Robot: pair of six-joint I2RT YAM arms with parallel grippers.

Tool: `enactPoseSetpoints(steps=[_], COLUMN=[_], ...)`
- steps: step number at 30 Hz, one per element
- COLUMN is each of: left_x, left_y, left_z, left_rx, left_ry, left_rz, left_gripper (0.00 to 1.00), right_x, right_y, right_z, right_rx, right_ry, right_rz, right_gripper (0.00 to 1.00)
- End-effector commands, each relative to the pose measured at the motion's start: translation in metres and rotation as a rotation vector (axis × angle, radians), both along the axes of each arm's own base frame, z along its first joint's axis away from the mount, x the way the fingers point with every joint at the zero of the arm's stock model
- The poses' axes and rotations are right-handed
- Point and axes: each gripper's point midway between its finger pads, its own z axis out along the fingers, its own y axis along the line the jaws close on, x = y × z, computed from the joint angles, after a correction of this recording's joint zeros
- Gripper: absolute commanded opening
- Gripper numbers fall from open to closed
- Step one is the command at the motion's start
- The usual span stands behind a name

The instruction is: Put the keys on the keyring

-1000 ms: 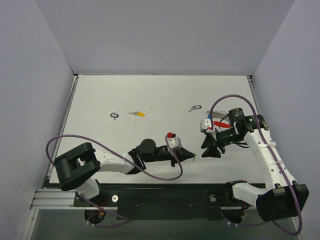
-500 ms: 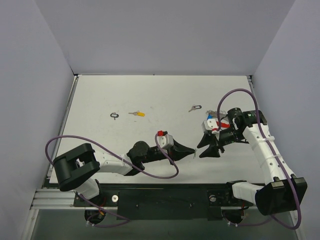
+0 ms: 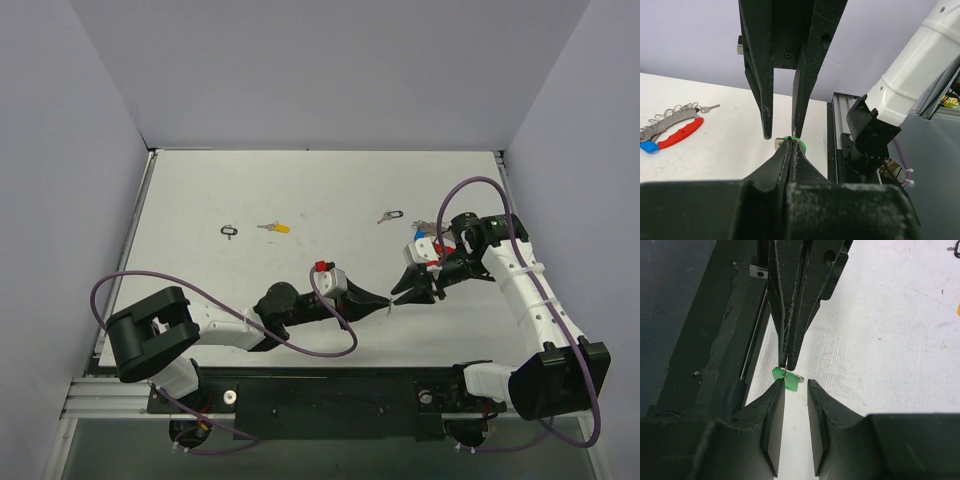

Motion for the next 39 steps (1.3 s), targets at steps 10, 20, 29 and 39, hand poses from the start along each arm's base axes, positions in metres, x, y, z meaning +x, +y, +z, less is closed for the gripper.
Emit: enactPoseSetpoints(steps=[10, 20, 29, 39], left_x=[0.007, 0.011, 0.010, 0.011], left_y=[0.003, 0.002, -0.001, -0.003], left_z=[0.021, 0.017, 0.010, 0.009], left_rx=[-0.074, -0.062, -0.042, -0.037], left_ry=[-0.017, -0.009, -0.001, -0.002], left_rz=[0.040, 0.052, 0.045, 0.042], left_gripper=[0.00, 0.00, 0.00, 0.00], right_x=[-0.046, -0.046, -0.046, -0.045], right_y=[0.002, 0.004, 0.004, 0.004], right_z=[0.023, 0.024, 0.025, 0.023], right_rx=[0.030, 0.032, 0.038, 0.029], right_ry=[0.207, 0.206, 0.208, 0.213], right_rz=[0.026, 0.031, 0.029, 0.030], right_gripper=[0.18, 0.17, 0.15, 0.00])
